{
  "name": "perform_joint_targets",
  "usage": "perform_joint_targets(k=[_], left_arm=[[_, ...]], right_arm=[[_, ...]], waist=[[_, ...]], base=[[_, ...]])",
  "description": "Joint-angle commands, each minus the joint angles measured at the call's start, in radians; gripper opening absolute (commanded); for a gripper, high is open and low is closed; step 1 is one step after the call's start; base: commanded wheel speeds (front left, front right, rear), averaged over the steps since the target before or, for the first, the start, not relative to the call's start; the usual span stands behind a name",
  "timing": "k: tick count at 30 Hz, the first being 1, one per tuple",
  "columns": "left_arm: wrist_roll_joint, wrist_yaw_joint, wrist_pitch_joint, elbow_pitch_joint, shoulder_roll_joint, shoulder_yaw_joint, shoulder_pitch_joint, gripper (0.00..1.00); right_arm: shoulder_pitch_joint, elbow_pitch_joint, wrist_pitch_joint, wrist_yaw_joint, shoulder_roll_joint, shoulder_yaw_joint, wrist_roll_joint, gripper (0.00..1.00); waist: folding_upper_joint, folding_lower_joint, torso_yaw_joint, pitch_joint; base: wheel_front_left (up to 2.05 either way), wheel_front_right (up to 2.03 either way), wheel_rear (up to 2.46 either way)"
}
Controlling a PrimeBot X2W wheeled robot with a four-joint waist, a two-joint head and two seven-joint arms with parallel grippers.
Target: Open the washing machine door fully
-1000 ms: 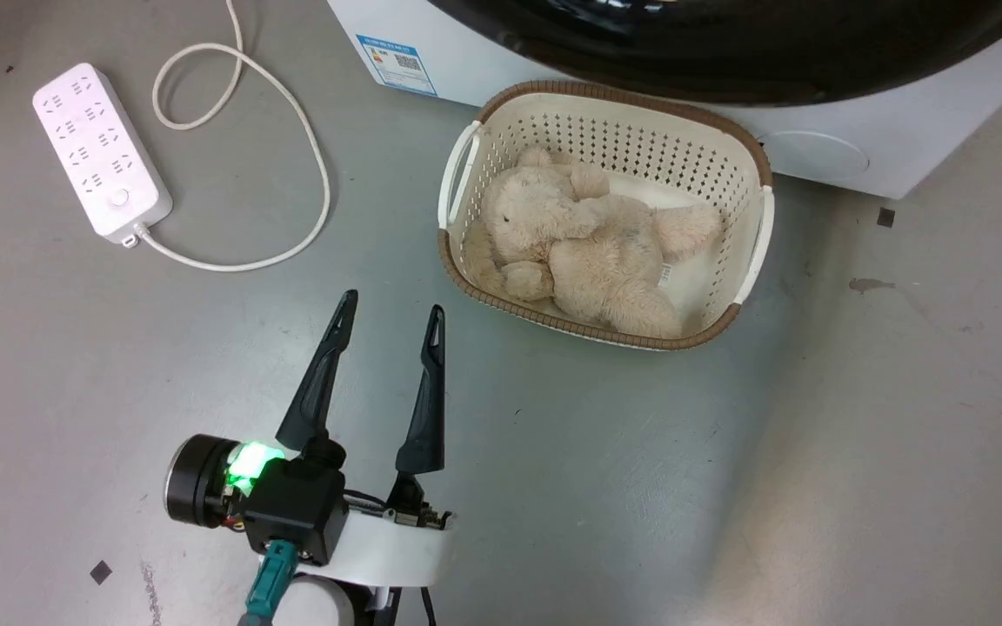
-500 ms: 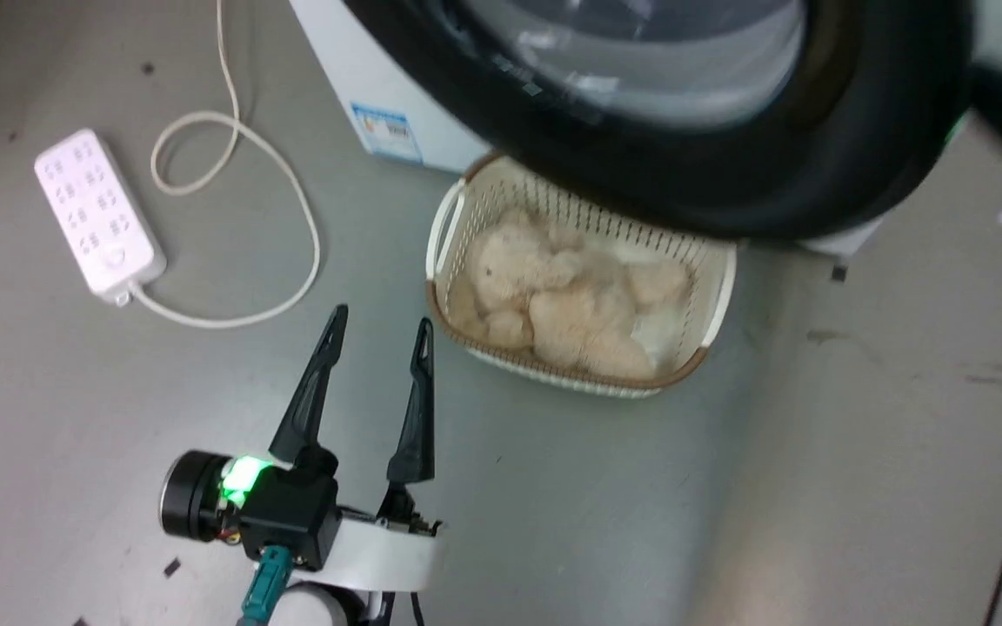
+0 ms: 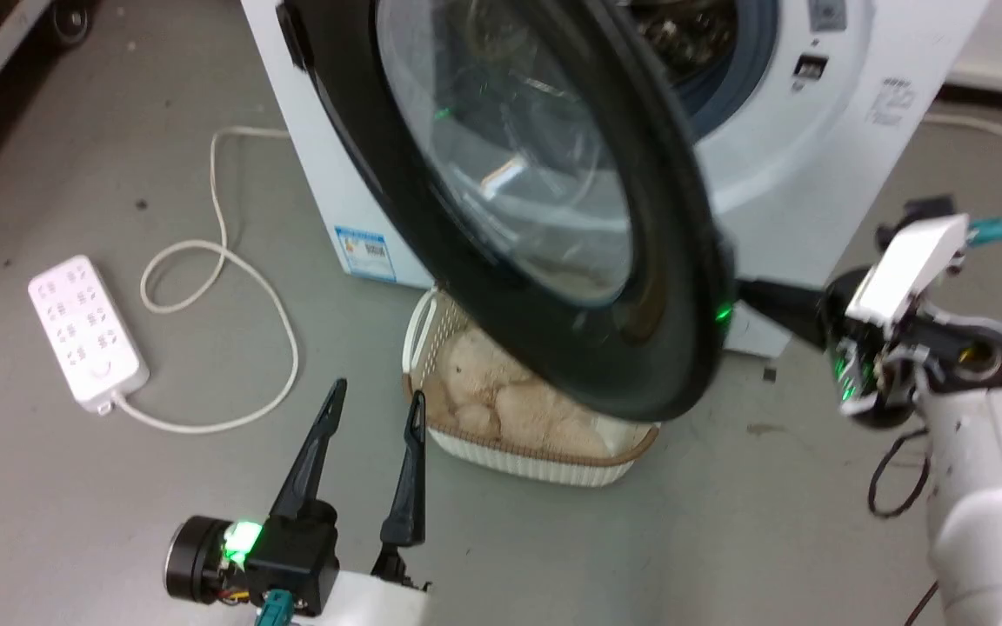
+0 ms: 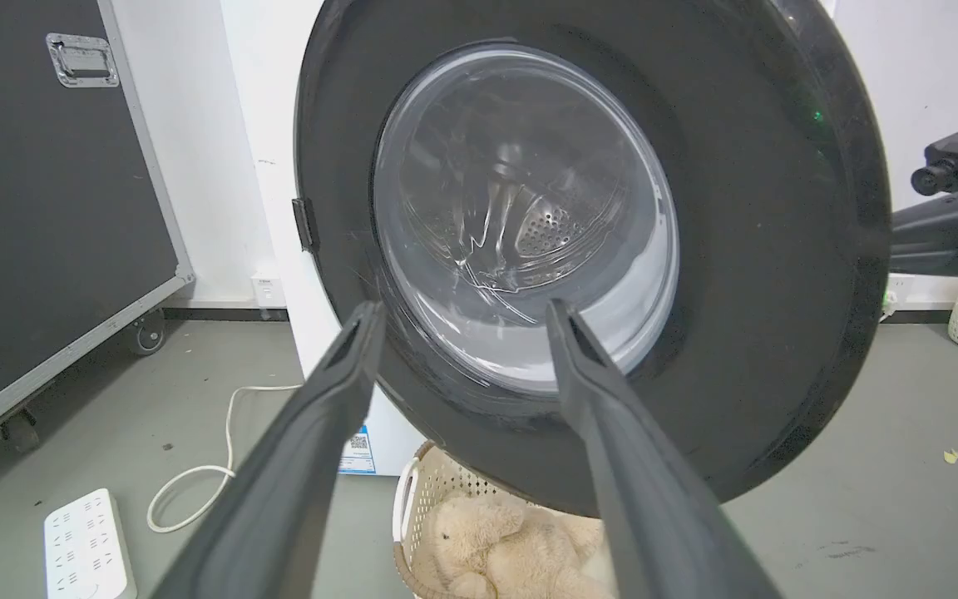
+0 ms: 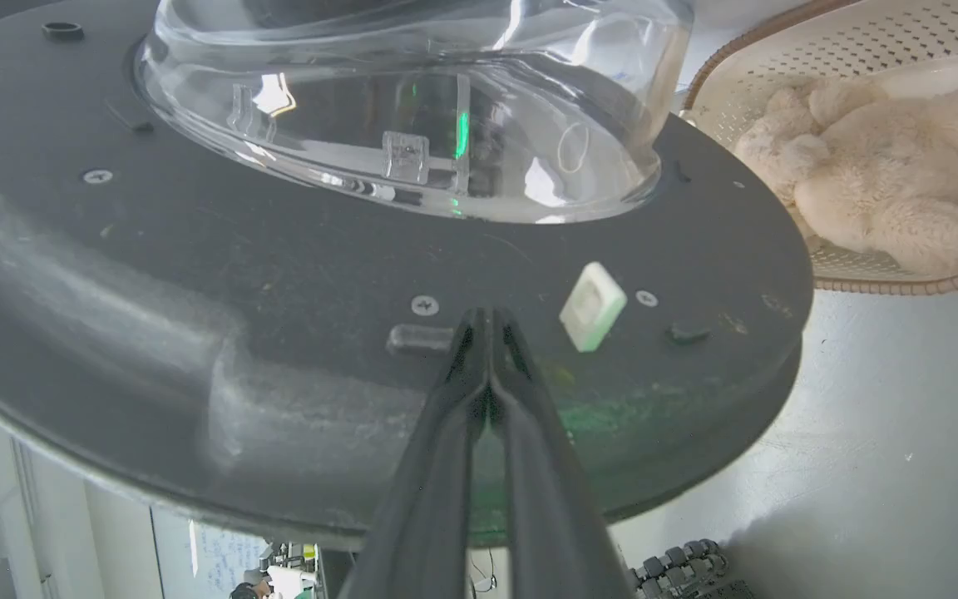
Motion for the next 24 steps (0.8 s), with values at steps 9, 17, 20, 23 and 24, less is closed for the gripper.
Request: perform_joint_targets(k=[9,17,20,23,24], left_arm=[[-0.001,-0.025,-0.006,0.019,0.005,-0.002,0.055,1.00],[-0.006,-0.034,-0.006,0.026,0.003,-0.004,0.074,1.00],[-0.009,-0.037,-0.006,0.036,0.002,-0.002,0.084,1.00],[-0.014,-0.037,-0.006,0.039,0.001,0.005,0.090,1.00],[-0.017,-0.038,-0.006,0.041,0.001,0.009,0.092,1.00]], right_arm=[[0.156,-0.104,0.067,0.001,0.020,0.168,0.166,0.00],[0.239,-0.158,-0.022,0.001,0.021,0.394,0.334,0.00],[0.259,-0.175,-0.092,0.001,0.021,0.465,0.389,0.00],[0.262,-0.170,-0.141,0.001,0.019,0.458,0.374,0.10],[0.264,-0.172,-0.163,0.001,0.011,0.450,0.358,0.60]], waist=[[0.0000,0.0002,0.009,-0.066],[0.0000,0.0002,0.027,-0.075],[0.0000,0.0002,0.026,-0.091],[0.0000,0.0002,0.013,-0.107],[0.0000,0.0002,0.008,-0.114]], base=[[0.00,0.00,0.00],[0.00,0.00,0.00],[0.00,0.00,0.00],[0.00,0.00,0.00],[0.00,0.00,0.00]])
